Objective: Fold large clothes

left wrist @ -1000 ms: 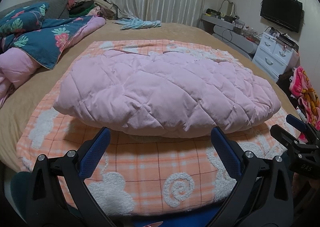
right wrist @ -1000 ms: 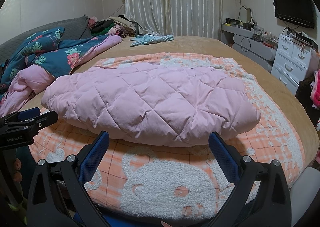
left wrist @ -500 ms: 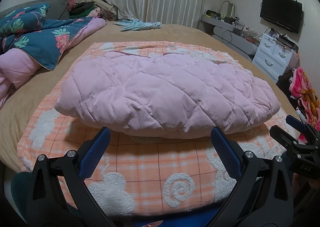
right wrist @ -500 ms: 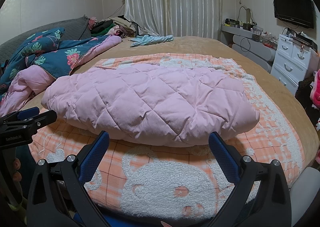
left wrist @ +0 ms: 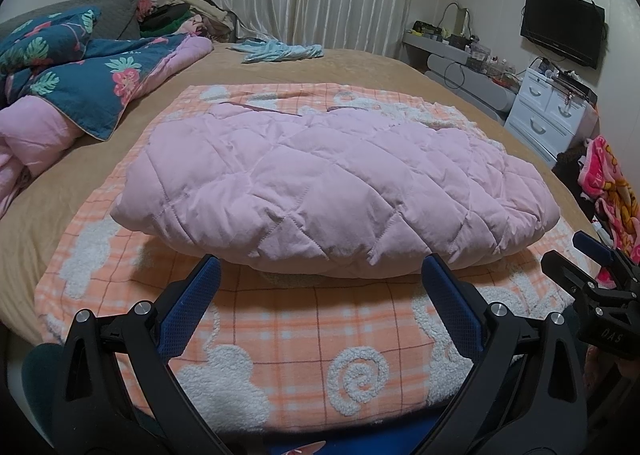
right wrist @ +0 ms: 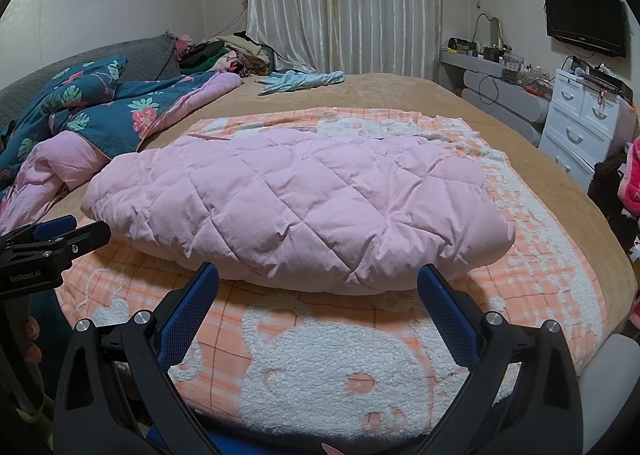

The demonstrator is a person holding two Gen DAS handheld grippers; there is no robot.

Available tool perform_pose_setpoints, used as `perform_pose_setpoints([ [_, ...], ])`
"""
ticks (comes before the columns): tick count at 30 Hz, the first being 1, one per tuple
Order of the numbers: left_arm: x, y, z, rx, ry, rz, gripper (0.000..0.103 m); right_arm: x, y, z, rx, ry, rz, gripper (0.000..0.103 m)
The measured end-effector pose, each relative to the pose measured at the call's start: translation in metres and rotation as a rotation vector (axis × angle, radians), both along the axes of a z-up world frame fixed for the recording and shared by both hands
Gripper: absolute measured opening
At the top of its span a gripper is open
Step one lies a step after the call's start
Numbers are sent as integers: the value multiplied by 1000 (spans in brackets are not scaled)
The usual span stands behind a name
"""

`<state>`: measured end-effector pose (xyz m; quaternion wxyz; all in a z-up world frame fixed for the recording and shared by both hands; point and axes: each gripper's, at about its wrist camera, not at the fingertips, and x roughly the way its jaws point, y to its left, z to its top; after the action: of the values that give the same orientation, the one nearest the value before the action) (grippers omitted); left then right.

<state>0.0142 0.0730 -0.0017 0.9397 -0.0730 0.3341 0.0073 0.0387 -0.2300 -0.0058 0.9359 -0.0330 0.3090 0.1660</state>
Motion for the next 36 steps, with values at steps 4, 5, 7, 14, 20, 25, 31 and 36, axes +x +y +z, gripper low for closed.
perform_pose_setpoints([
  [4,0,-1,0,2,-1,0,94,0,0,1,0,-1,0,99],
  [5,0,0,0,2,0,0,94,1,0,1,-1,0,0,99],
  [7,-1,0,1,0,-1,0,94,0,-1,1,0,0,0,99],
  [14,-1,0,0,-1,-1,-1,94,0,0,0,-1,0,0,99],
  [20,-2,-1,2,8,14,9,94,0,0,1,-3,-3,-3,99],
  [25,-4,2,0,-3,38,16,94,2,-6,5,2,-13,-22,99],
  [31,1,27,-4,-48,47,72,94,11,-57,11,53,-34,-163,99],
  [36,22,91,0,-68,49,233,94,35,-171,2,65,-40,-464,99],
])
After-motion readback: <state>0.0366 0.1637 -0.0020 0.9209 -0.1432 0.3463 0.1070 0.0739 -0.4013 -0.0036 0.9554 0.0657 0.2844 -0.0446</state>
